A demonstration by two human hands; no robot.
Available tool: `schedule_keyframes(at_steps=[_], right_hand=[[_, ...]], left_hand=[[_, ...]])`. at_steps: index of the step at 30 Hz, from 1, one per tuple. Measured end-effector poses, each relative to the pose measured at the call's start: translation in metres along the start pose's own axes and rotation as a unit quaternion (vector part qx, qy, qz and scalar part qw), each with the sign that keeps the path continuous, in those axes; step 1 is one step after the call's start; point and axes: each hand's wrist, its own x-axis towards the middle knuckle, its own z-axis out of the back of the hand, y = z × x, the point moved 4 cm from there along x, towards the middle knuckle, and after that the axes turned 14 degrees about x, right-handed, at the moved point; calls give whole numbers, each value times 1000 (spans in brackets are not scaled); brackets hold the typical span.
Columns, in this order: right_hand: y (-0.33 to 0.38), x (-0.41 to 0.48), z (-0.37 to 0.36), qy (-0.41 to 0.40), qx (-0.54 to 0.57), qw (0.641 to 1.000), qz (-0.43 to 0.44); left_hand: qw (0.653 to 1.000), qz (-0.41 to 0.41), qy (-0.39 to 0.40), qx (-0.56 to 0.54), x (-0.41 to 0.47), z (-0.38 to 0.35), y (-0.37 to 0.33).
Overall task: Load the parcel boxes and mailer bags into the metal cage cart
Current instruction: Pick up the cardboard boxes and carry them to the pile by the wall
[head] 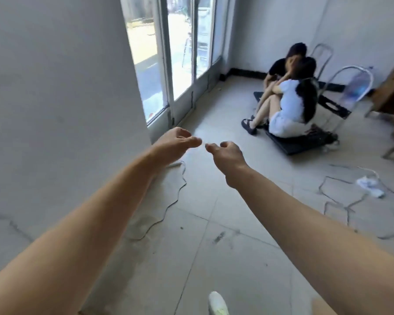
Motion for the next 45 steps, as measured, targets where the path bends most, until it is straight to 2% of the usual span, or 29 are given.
schedule_keyframes(at_steps=[4, 9, 14, 19, 22, 28, 34, 41, 45], right_hand=[[-24, -33, 104, -122, 33, 992, -26], [-52, -96, 233, -276, 65, 958, -37], [-71, -165, 345, -371, 62, 926, -31], [-97, -235, 456, -452, 109, 884, -46], [-111, -274, 516, -486, 149, 859, -56], [-136, -315, 587, -519, 220, 822, -83], [-162, -315, 636, -575, 292, 756, -116], [-189, -291, 690, -642, 366, 655, -159], [-263, -277, 742, -676, 395, 597, -174]], left_hand=[[993, -43, 109, 9, 7, -92, -63], [957, -137, 255, 32, -23, -208, -151], [928, -177, 324, 47, -71, -315, -228], [906, -193, 372, 55, -128, -420, -293], [900, -209, 379, 57, -158, -473, -325], [908, -224, 342, 89, -164, -547, -360], [885, -256, 352, 165, -140, -614, -395], [808, -359, 354, 304, -107, -699, -449], [782, -374, 341, 364, -83, -751, -469]])
